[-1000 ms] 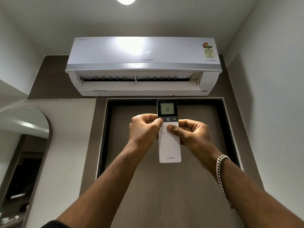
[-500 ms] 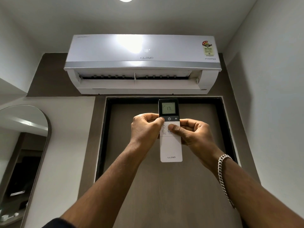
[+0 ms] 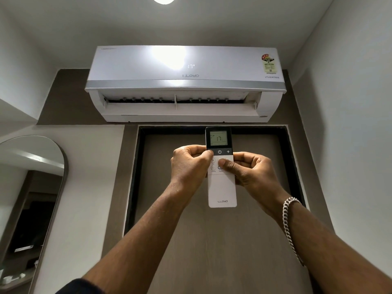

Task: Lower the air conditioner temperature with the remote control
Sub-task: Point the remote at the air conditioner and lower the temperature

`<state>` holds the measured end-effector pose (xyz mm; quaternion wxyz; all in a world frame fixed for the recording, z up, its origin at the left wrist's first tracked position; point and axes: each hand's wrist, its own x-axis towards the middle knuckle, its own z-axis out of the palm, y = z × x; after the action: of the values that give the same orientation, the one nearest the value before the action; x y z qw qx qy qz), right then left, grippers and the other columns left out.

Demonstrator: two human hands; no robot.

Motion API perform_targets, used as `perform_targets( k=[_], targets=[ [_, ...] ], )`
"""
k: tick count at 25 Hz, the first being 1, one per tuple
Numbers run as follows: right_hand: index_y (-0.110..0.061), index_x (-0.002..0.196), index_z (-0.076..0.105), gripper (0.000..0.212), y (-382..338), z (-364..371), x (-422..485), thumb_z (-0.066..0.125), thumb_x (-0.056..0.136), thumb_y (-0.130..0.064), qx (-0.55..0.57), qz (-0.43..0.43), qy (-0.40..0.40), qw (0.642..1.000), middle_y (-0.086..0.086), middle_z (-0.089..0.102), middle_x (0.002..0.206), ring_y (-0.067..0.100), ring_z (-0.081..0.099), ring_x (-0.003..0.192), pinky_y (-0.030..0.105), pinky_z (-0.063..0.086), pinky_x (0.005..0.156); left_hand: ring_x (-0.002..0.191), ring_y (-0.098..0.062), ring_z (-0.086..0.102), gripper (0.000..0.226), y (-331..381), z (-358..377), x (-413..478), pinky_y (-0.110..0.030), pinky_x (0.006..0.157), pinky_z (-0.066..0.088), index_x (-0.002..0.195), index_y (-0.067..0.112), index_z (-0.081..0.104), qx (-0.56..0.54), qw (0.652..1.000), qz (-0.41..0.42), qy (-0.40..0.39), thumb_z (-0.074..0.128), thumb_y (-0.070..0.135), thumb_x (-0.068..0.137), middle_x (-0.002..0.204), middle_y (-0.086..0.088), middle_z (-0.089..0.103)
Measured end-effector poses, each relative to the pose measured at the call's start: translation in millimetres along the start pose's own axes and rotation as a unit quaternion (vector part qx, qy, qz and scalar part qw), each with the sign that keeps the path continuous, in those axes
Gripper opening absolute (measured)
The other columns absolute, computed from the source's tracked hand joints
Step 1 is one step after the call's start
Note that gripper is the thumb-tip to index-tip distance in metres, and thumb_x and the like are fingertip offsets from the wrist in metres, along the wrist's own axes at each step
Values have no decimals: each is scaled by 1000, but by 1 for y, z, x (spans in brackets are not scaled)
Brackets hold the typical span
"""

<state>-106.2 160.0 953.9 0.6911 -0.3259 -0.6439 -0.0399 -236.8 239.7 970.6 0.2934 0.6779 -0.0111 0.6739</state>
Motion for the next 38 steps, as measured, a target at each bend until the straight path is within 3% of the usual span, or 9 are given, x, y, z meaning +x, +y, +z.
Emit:
perform_targets(
  k=[5,7,15,21,24,32,35,38],
  targets=[
    [-15,94,68,22,0,1,0,76,75,-22,2,6,-3,1000,-6,80,81,12,78,79,20,60,59,82,-18,69,15,1,-2,0,-27,65,58,74,30,58,11,1000,-4,4,62,21,84,82,0,67],
    [-15,94,67,28,-1,1,-1,76,71,-28,-2,8,-3,1000,-6,80,83,12,78,79,20,61,60,82,-20,69,15,2,-2,0,-31,68,59,73,29,58,18,1000,-5,3,62,21,84,82,0,67],
    [-15,94,67,17,3,-1,0,75,80,-19,-8,16,3,1000,-5,79,85,12,78,79,21,61,61,81,-22,69,15,4,0,0,-43,74,61,70,26,58,56,998,1,7,62,21,83,81,-4,67],
    [-7,101,68,30,1,-1,1,77,76,-21,-3,24,1,1000,3,80,93,17,78,83,23,62,63,83,-24,70,10,4,-1,0,-46,74,61,69,21,61,46,999,-5,4,62,25,79,85,-10,70],
    [-11,96,68,22,1,-3,1,76,78,-18,-6,24,3,1000,2,80,91,15,78,81,21,61,61,85,-24,70,13,3,0,2,-41,73,61,71,23,60,53,999,-5,-1,61,20,83,86,-10,70],
    [-9,100,68,28,0,-6,-5,75,75,-21,-4,39,2,999,4,80,91,18,78,84,24,63,64,84,-19,71,6,-3,1,-1,-33,67,61,78,23,61,34,999,-5,-17,63,23,84,87,-5,71],
    [-3,102,69,36,2,-10,-19,76,72,-21,26,70,7,997,11,80,95,22,78,86,29,64,70,81,-16,73,5,-10,1,-10,-25,62,60,87,22,61,12,998,-29,-63,64,25,84,91,-5,72],
    [-7,93,68,35,12,-17,-50,77,65,-25,8,115,19,993,9,80,89,19,78,80,25,63,62,81,-16,73,8,-28,5,-35,-25,65,61,92,19,61,-15,989,-84,-120,63,23,86,90,-5,73]
  ],
)
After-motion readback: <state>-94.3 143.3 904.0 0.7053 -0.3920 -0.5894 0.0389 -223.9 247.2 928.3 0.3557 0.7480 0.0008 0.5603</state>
